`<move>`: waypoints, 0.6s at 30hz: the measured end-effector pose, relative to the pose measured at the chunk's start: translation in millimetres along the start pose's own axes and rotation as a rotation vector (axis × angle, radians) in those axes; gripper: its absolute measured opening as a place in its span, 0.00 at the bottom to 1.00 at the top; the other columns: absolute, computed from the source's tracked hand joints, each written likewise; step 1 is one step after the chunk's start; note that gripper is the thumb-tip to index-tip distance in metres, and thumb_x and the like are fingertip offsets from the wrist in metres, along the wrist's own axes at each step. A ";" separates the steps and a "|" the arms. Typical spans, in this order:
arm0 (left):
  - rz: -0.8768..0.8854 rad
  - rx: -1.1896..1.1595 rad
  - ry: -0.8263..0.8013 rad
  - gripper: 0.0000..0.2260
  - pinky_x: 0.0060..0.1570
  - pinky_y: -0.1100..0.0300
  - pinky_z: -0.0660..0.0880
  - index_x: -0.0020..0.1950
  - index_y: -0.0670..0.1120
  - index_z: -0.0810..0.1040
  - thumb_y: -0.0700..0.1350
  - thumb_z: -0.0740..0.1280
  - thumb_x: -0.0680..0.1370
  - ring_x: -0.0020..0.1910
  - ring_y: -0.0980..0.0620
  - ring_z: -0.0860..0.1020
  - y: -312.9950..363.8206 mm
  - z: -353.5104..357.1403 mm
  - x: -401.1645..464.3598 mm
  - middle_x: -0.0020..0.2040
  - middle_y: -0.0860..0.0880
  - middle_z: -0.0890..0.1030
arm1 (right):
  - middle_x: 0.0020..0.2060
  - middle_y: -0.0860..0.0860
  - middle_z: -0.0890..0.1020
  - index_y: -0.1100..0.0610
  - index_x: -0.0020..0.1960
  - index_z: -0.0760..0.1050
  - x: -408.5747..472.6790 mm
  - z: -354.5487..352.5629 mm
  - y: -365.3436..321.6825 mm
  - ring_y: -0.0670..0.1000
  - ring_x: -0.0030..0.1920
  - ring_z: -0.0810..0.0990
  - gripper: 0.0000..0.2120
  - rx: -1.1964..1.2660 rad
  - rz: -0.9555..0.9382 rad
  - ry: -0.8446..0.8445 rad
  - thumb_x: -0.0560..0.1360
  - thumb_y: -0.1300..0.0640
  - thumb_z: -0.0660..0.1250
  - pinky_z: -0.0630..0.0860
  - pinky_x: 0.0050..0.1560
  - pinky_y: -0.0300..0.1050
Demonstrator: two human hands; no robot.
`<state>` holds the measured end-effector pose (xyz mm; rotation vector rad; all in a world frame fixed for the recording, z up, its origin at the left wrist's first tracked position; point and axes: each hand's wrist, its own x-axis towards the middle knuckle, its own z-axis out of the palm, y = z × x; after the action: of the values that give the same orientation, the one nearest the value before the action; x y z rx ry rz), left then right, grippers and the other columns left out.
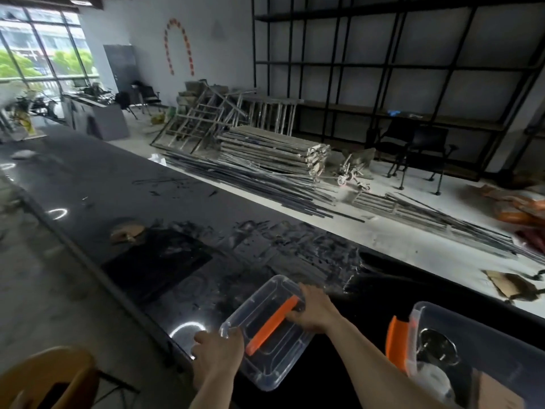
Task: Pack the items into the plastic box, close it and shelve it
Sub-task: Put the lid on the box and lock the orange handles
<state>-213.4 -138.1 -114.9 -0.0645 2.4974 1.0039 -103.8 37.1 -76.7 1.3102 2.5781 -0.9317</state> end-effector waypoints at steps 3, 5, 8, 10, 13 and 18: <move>0.020 -0.005 -0.022 0.30 0.57 0.46 0.75 0.72 0.38 0.68 0.57 0.62 0.77 0.62 0.36 0.78 0.6 4.8 -1.9 0.67 0.37 0.76 | 0.75 0.58 0.65 0.53 0.80 0.52 0.6 6.0 -2.5 0.61 0.76 0.61 0.51 -0.020 0.064 -0.025 0.64 0.34 0.66 0.64 0.72 0.57; 0.042 0.004 -0.037 0.27 0.52 0.49 0.77 0.68 0.39 0.73 0.57 0.63 0.76 0.56 0.39 0.80 1.1 8.6 -0.1 0.63 0.39 0.79 | 0.72 0.57 0.69 0.51 0.78 0.58 -2.0 8.3 -1.3 0.61 0.73 0.64 0.41 -0.019 0.123 0.044 0.70 0.39 0.66 0.68 0.69 0.58; 0.157 -0.029 0.019 0.21 0.44 0.50 0.82 0.56 0.45 0.82 0.60 0.65 0.75 0.42 0.46 0.83 4.9 10.9 5.3 0.47 0.44 0.84 | 0.64 0.55 0.77 0.51 0.68 0.71 -7.0 1.6 3.2 0.60 0.67 0.71 0.26 0.039 0.206 0.187 0.73 0.43 0.64 0.73 0.63 0.55; 0.231 -0.137 0.047 0.15 0.45 0.47 0.83 0.50 0.52 0.82 0.62 0.65 0.75 0.41 0.44 0.84 15.4 10.5 4.8 0.43 0.47 0.85 | 0.61 0.55 0.80 0.51 0.65 0.73 -13.0 -11.1 6.9 0.61 0.65 0.73 0.23 0.068 0.218 0.244 0.73 0.42 0.64 0.74 0.61 0.53; 0.334 -0.330 0.041 0.13 0.46 0.50 0.80 0.50 0.56 0.79 0.64 0.67 0.75 0.43 0.44 0.85 54.0 5.4 -6.4 0.43 0.52 0.85 | 0.57 0.55 0.82 0.52 0.63 0.75 -27.9 -45.3 16.8 0.60 0.61 0.78 0.23 0.126 0.216 0.338 0.74 0.41 0.65 0.77 0.56 0.51; 0.626 -0.425 0.012 0.10 0.59 0.48 0.77 0.57 0.53 0.82 0.47 0.71 0.77 0.54 0.44 0.83 138.7 -0.7 -52.8 0.52 0.49 0.86 | 0.45 0.52 0.84 0.50 0.54 0.80 -81.0 -116.3 50.3 0.59 0.50 0.82 0.21 0.250 0.221 0.635 0.75 0.35 0.61 0.74 0.42 0.47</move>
<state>-194.5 -43.0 -2.5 0.6144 2.3057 1.7681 5.6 68.2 21.7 2.2173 2.6987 -0.9330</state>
